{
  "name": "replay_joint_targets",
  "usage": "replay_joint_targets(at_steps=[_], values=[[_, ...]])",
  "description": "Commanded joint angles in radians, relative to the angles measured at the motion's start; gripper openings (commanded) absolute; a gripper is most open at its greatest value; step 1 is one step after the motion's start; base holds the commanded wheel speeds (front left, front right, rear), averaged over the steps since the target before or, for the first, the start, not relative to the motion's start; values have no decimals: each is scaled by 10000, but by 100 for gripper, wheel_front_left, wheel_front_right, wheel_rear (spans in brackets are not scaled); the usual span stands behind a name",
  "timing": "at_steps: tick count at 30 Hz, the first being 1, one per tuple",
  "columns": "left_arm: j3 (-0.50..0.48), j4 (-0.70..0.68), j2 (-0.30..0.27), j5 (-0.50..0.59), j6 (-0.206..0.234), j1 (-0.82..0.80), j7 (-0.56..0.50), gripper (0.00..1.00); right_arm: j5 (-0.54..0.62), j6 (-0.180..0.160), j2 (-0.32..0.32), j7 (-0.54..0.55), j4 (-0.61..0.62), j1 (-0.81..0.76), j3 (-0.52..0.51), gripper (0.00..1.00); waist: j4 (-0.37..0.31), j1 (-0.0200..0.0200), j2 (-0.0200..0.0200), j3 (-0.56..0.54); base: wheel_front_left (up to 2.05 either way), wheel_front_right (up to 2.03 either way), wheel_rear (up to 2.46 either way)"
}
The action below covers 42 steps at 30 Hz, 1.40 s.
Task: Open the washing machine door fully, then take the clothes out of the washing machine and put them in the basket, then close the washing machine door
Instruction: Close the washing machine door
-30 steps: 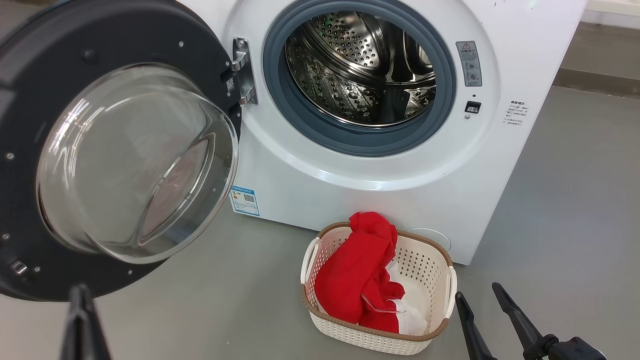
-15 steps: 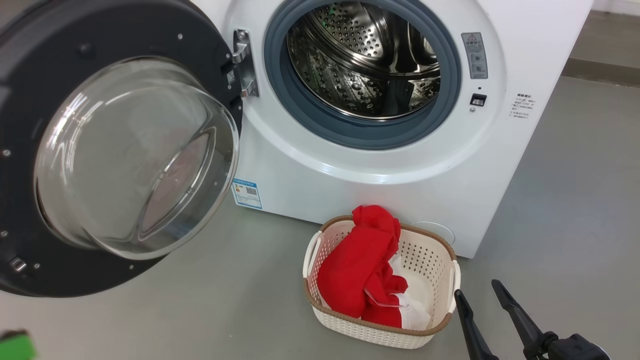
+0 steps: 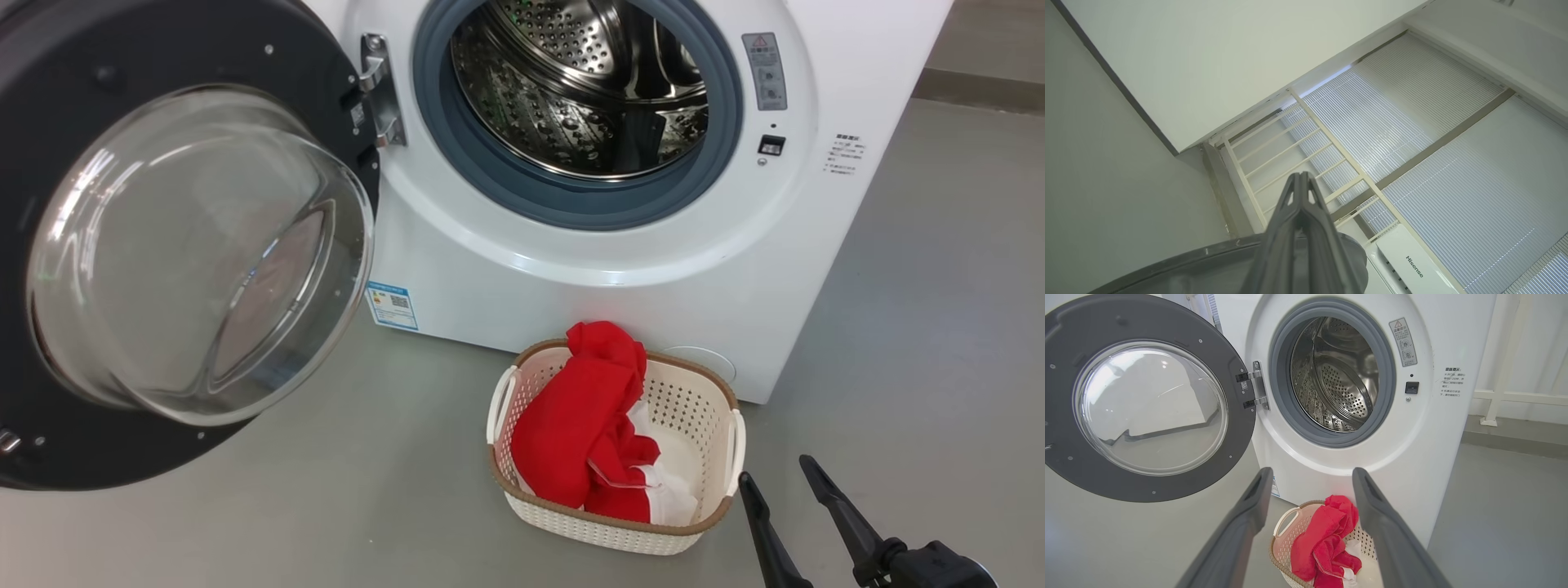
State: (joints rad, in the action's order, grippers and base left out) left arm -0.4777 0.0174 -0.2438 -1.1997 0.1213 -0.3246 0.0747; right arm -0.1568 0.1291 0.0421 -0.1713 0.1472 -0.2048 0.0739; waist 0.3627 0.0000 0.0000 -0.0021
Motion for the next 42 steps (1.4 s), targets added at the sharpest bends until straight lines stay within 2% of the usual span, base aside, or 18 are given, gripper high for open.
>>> replay_joint_targets(at_steps=[1,10,21,24,34,42], values=[[-352,21,-665,-94,46,-490,-181,0,127,16,81,22,294,326,228,100,-66,0,0,34,0,0,0],[-237,2460,-1693,-1170,530,-1911,-1979,0,225,16,81,132,382,294,209,100,-144,0,0,54,0,0,0],[93,5397,-2870,-1329,775,-3405,-3048,0,477,16,81,466,497,302,384,100,-321,0,0,112,0,0,0],[310,6080,-3114,-1289,743,-3717,-3383,0,546,16,127,598,576,312,426,100,-401,0,0,169,0,0,0],[713,7698,-3719,-804,520,-4391,-3211,0,485,16,332,885,751,404,638,100,-880,0,0,321,0,0,0],[972,8265,-3708,-737,234,-4497,-3483,0,476,16,380,909,828,464,630,100,-1066,0,0,475,0,0,0]])
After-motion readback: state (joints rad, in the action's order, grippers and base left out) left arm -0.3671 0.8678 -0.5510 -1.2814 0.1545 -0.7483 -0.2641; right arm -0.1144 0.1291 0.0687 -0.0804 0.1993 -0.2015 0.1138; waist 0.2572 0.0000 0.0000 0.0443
